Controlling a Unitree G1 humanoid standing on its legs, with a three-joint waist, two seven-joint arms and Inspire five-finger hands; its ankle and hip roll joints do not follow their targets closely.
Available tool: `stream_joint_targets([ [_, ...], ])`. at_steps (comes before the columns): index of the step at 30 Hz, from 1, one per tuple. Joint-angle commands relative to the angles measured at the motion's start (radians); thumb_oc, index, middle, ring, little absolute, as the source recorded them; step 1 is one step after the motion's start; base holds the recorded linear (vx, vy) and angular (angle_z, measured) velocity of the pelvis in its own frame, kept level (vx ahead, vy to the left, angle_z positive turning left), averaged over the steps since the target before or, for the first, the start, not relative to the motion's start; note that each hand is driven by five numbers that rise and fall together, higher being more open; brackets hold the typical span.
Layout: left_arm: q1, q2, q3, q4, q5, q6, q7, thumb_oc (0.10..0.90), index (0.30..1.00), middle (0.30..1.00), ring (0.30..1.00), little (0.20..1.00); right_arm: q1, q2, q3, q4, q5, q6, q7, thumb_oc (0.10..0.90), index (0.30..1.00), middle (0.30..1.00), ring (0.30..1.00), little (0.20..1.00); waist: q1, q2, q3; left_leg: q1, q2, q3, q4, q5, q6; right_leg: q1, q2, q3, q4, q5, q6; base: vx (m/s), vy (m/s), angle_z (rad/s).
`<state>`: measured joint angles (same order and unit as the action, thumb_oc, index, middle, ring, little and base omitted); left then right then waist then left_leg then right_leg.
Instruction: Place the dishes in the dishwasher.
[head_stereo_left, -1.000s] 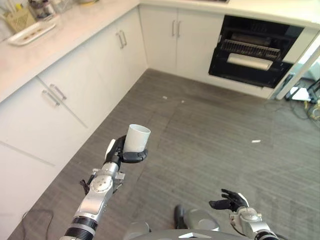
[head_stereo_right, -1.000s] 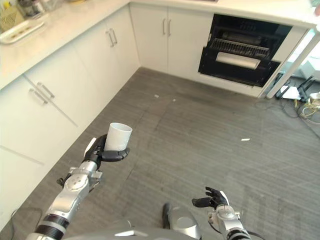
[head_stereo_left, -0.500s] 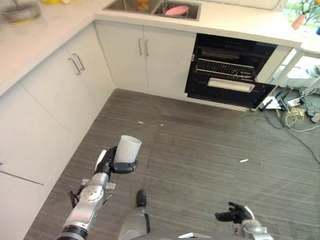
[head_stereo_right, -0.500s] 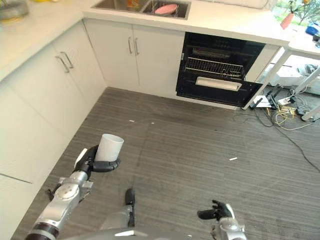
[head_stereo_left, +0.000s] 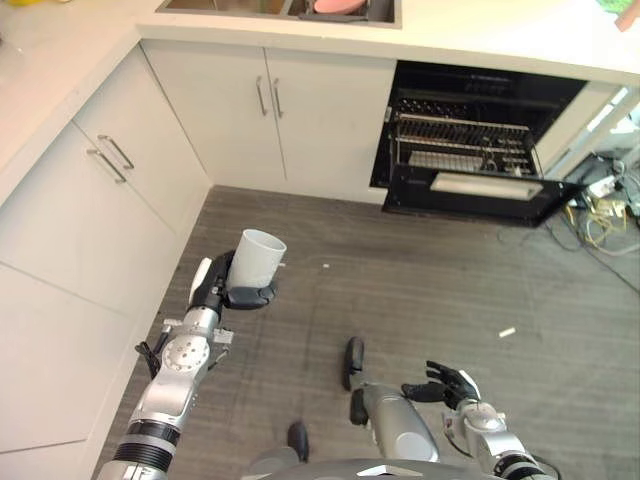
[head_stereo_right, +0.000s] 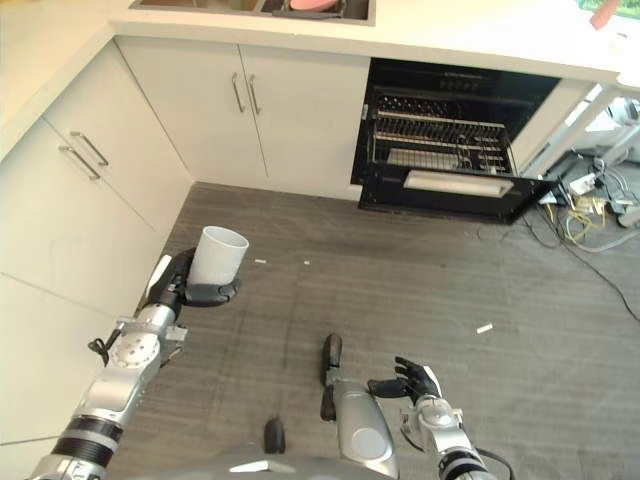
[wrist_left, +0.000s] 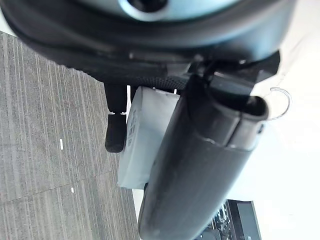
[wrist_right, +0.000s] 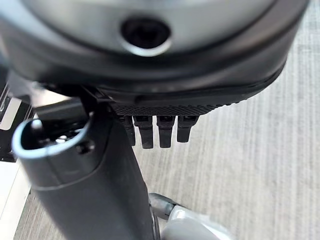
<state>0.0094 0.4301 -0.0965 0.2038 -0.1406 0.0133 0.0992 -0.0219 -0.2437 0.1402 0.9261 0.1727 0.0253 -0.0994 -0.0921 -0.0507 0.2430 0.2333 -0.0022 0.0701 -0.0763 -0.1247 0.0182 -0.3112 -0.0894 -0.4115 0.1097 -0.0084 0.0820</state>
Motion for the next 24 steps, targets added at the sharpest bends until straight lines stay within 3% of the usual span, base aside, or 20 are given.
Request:
stream_joint_targets([
  [1,-0.063,0.020,-0.011,-0.112,0.030,-0.093,-0.007,0.400,0.300,0.300,0.300,0.300,-0.007,-0.084,-0.007,0.031,-0.005,-0.035,-0.029,0.800,0.900,0.900,0.900,0.900,-0.034,0.010,-0.092,-0.084,-0.003,0.056,0.416,-0.021,-0.116,0.200,0.046,0.061,-0.017,-0.022,-0.022,0.64,-0.004,0.21],
  [2,-0.056,0.015,-0.013,-0.121,0.021,-0.091,-0.013,0.400,0.300,0.300,0.300,0.300,-0.010,-0.087,-0.006,0.047,0.002,-0.037,-0.036,0.800,0.900,0.900,0.900,0.900,-0.030,0.007,-0.087,-0.150,0.009,0.051,0.599,0.048,-0.158,0.236,0.042,0.064,-0.022,-0.021,-0.038,0.46,-0.008,0.50],
  [3,-0.056,0.016,-0.013,-0.121,0.021,-0.091,-0.013,0.400,0.300,0.300,0.300,0.300,-0.011,-0.087,-0.006,0.048,0.002,-0.038,-0.036,0.800,0.900,0.900,0.900,0.900,-0.033,0.004,-0.090,-0.160,0.006,0.048,0.605,0.052,-0.158,0.232,0.038,0.060,-0.025,-0.016,-0.039,0.22,-0.022,0.74],
  [4,-0.053,0.015,-0.015,-0.120,0.009,-0.091,-0.010,0.400,0.300,0.300,0.300,0.300,-0.016,-0.088,0.002,0.050,0.005,-0.036,-0.037,0.800,0.900,0.900,0.900,0.900,-0.030,-0.001,-0.084,-0.203,0.022,0.055,0.727,0.083,-0.175,0.260,0.040,0.073,-0.034,-0.027,-0.057,0.34,0.005,0.47],
  [5,-0.054,0.014,-0.023,-0.106,-0.016,-0.087,-0.010,0.400,0.300,0.300,0.300,0.300,-0.018,-0.097,0.005,0.057,0.012,-0.031,-0.042,0.800,0.900,0.900,0.900,0.900,-0.008,-0.006,-0.067,-0.294,0.044,0.054,0.852,0.087,-0.159,0.312,0.049,0.111,-0.053,-0.045,-0.072,0.35,0.010,0.07],
  [6,-0.055,0.015,-0.023,-0.105,-0.016,-0.087,-0.010,0.400,0.300,0.300,0.300,0.300,-0.018,-0.097,0.005,0.057,0.012,-0.031,-0.041,0.800,0.900,0.900,0.900,0.900,-0.009,-0.010,-0.069,-0.297,0.040,0.056,0.849,0.092,-0.156,0.310,0.044,0.111,-0.055,-0.042,-0.071,0.53,0.131,-0.68],
  [7,-0.056,0.017,-0.031,-0.104,-0.020,-0.083,-0.019,0.400,0.300,0.300,0.300,0.300,-0.010,-0.095,0.005,0.066,0.014,-0.024,-0.038,0.800,0.900,0.900,0.900,0.900,0.004,0.000,-0.066,-0.334,0.080,0.059,0.714,0.055,-0.124,0.358,0.043,0.137,-0.077,-0.054,-0.051,0.26,0.110,-0.83],
  [8,-0.056,0.017,-0.031,-0.104,-0.020,-0.083,-0.019,0.400,0.300,0.300,0.300,0.300,-0.010,-0.095,0.005,0.066,0.014,-0.024,-0.038,0.800,0.900,0.900,0.900,0.900,0.005,-0.004,-0.067,-0.331,0.074,0.063,0.705,0.063,-0.122,0.357,0.037,0.138,-0.078,-0.051,-0.050,0.42,0.212,-0.80],
  [9,-0.055,0.015,-0.035,-0.103,-0.016,-0.083,-0.017,0.400,0.300,0.300,0.300,0.300,-0.002,-0.096,0.007,0.075,0.008,-0.024,-0.037,0.800,0.900,0.900,0.900,0.900,0.014,-0.008,-0.065,-0.339,0.114,0.062,0.615,0.042,-0.117,0.372,0.018,0.151,-0.076,-0.058,-0.031,0.39,0.302,-0.39],
  [10,-0.052,0.022,-0.034,-0.099,-0.021,-0.081,-0.012,0.400,0.300,0.300,0.300,0.300,-0.010,-0.103,0.012,0.079,0.001,-0.021,-0.040,0.800,0.900,0.900,0.900,0.900,0.033,0.006,-0.060,-0.363,0.159,0.009,0.431,0.059,-0.117,0.392,0.010,0.193,-0.066,-0.087,-0.016,0.39,0.297,-0.30],
  [11,-0.053,0.021,-0.034,-0.099,-0.021,-0.080,-0.012,0.400,0.300,0.300,0.300,0.300,-0.011,-0.103,0.012,0.080,0.001,-0.021,-0.039,0.800,0.900,0.900,0.900,0.900,0.033,0.003,-0.061,-0.360,0.156,0.011,0.419,0.069,-0.117,0.389,0.007,0.194,-0.066,-0.084,-0.016,0.49,0.456,-0.58],
  [12,-0.049,0.027,-0.033,-0.096,-0.022,-0.080,-0.001,0.400,0.300,0.300,0.300,0.300,-0.029,-0.107,0.008,0.105,0.000,-0.018,-0.048,0.800,0.900,0.900,0.900,0.900,0.054,0.026,-0.057,-0.379,0.204,-0.108,0.263,0.172,-0.158,0.414,0.009,0.249,-0.059,-0.104,0.002,0.38,0.378,-0.65],
  [14,-0.045,0.031,-0.034,-0.091,-0.022,-0.081,0.010,0.400,0.300,0.300,0.300,0.300,-0.033,-0.124,-0.002,0.111,-0.005,-0.017,-0.055,0.800,0.900,0.900,0.900,0.900,0.063,0.040,-0.056,-0.399,0.238,-0.199,0.186,0.227,-0.182,0.438,-0.004,0.303,-0.052,-0.132,0.018,0.37,0.362,-0.95],
  [16,-0.051,0.031,-0.039,-0.087,-0.023,-0.083,0.009,0.400,0.300,0.300,0.300,0.300,-0.032,-0.130,-0.009,0.107,-0.005,-0.016,-0.056,0.800,0.900,0.900,0.900,0.900,0.059,0.049,-0.055,-0.399,0.245,-0.197,0.174,0.240,-0.196,0.447,-0.013,0.314,-0.047,-0.142,0.027,0.18,0.235,-1.07],
  [18,-0.074,0.025,-0.057,-0.077,-0.019,-0.081,-0.002,0.400,0.300,0.300,0.300,0.300,-0.014,-0.133,-0.039,0.095,-0.001,-0.022,-0.050,0.800,0.900,0.900,0.900,0.900,0.037,0.068,-0.078,-0.366,0.259,-0.141,0.134,0.229,-0.215,0.459,-0.041,0.319,-0.050,-0.146,0.056,0.28,0.516,-0.74],
  [19,-0.091,0.027,-0.073,-0.073,-0.018,-0.080,-0.014,0.400,0.300,0.300,0.300,0.300,-0.009,-0.138,-0.067,0.083,0.012,-0.025,-0.051,0.800,0.900,0.900,0.900,0.900,0.027,0.070,-0.093,-0.341,0.221,-0.139,0.148,0.193,-0.199,0.440,-0.089,0.341,-0.017,-0.125,0.079,0.26,0.492,-0.86],
  [21,-0.100,0.028,-0.080,-0.070,-0.016,-0.081,-0.017,0.400,0.300,0.300,0.300,0.300,-0.010,-0.135,-0.083,0.080,0.020,-0.024,-0.054,0.800,0.900,0.900,0.900,0.900,0.024,0.065,-0.095,-0.337,0.195,-0.132,0.162,0.173,-0.186,0.420,-0.112,0.360,0.027,-0.123,0.086,0.17,0.385,-0.73],
  [22,-0.110,0.039,-0.086,-0.072,-0.011,-0.078,-0.025,0.400,0.300,0.300,0.300,0.300,-0.010,-0.132,-0.104,0.063,0.034,-0.021,-0.057,0.800,0.900,0.900,0.900,0.900,0.014,0.062,-0.090,-0.329,0.171,-0.113,0.174,0.147,-0.163,0.390,-0.125,0.386,0.088,-0.109,0.089,0.12,0.426,-0.26],
  [24,-0.101,0.075,-0.059,-0.087,-0.022,-0.079,-0.022,0.400,0.300,0.300,0.300,0.300,-0.037,-0.135,-0.101,0.028,0.029,-0.025,-0.058,0.800,0.900,0.900,0.900,0.900,0.028,0.069,-0.077,-0.306,0.149,-0.026,0.214,0.089,-0.105,0.272,-0.159,0.358,0.249,-0.070,0.077,0.05,0.436,-0.32],
])
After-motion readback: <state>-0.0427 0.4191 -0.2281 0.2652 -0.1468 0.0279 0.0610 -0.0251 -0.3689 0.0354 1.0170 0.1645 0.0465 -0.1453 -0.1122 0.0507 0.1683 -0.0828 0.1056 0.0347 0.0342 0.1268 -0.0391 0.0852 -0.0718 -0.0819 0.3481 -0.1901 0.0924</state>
